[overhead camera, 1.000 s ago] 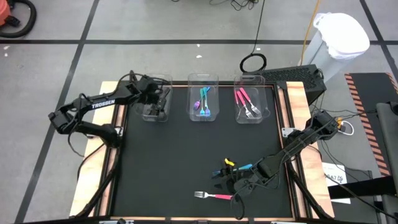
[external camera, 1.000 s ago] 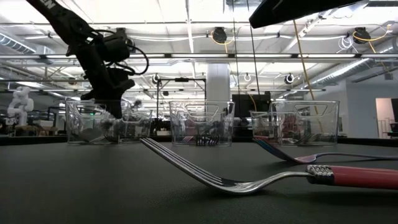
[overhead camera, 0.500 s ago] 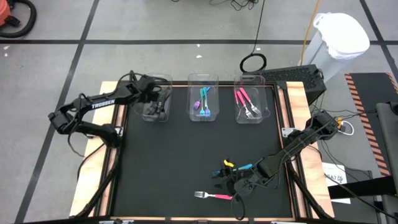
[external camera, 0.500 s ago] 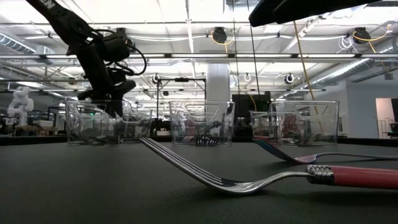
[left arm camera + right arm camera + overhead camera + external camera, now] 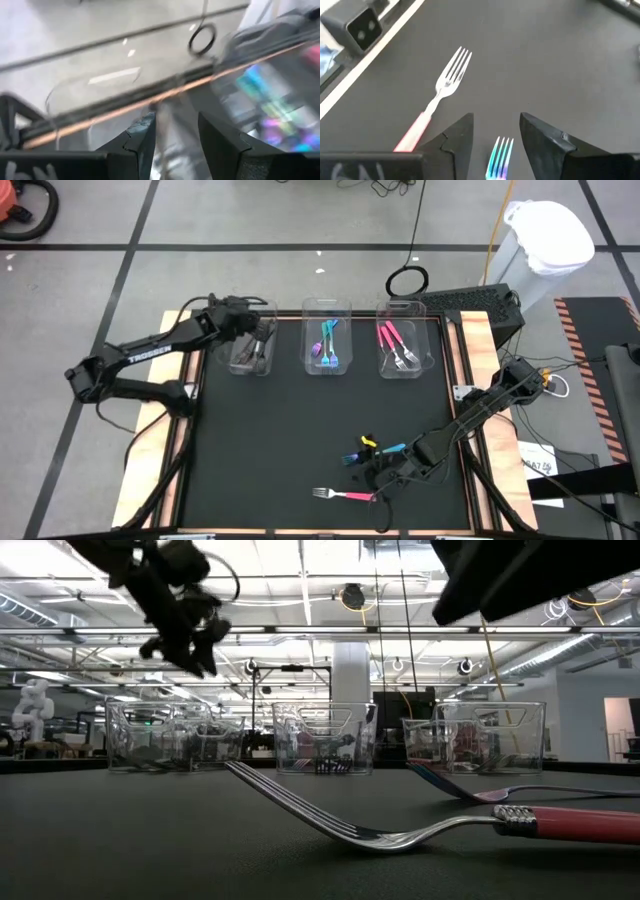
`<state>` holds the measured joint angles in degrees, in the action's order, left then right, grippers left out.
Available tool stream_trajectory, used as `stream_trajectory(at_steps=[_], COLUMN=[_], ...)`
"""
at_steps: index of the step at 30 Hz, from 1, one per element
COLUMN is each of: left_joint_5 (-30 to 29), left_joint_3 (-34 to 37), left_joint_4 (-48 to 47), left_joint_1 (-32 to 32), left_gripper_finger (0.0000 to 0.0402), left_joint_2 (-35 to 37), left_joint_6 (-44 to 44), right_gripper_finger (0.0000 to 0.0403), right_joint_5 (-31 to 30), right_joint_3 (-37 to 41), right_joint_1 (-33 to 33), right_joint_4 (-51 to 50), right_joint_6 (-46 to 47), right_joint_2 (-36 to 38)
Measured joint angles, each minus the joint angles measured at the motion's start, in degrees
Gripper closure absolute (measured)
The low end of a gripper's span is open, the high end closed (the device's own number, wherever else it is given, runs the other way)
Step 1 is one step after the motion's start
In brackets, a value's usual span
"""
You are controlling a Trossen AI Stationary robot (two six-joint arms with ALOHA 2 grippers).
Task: Sort silverware by color (type)
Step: Put the blue fork into the middle transparent bin
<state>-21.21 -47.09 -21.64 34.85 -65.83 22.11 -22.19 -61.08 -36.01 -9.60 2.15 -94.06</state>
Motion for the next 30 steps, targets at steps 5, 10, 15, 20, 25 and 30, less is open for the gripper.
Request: stream_trajectory(at_steps=[5, 10, 15, 20, 25, 30], left_joint_5=[-4.46, -11.06, -18.13, -21.58, -23.95, -25.85], left_joint_3=[-3.33, -5.46, -6.53, -6.53, -6.53, -6.53], left_joint_4=[0.27, -0.04, 0.20, 0.04, 0.10, 0.31], left_joint_1=[-8.72, -18.27, -25.37, -29.88, -33.97, -37.45], left_gripper_finger=[0.0253, 0.0253, 0.0253, 0.0253, 0.0253, 0.0253], left_joint_2=[3.51, 4.62, 4.71, 4.67, 3.51, 1.61], left_joint_6=[0.09, 2.21, 4.40, 7.01, 9.04, 9.84], right_gripper_finger=[0.0248, 0.0248, 0.0248, 0.0248, 0.0248, 0.0248], right_joint_5=[0.01, 0.03, 0.06, 0.25, 2.42, 4.21], right_joint_3=[0.00, 0.00, 0.00, 0.00, 0.00, 0.00], right_joint_1=[-0.07, -0.09, -0.17, -0.82, -1.25, -1.25], right_joint_4=[-4.17, -9.61, -13.60, -15.18, -15.59, -16.20], right_joint_6=[2.15, 2.99, 2.80, 2.42, 1.92, 2.79], right_joint_2=[0.00, 0.00, 0.00, 0.00, 0.00, 0.00])
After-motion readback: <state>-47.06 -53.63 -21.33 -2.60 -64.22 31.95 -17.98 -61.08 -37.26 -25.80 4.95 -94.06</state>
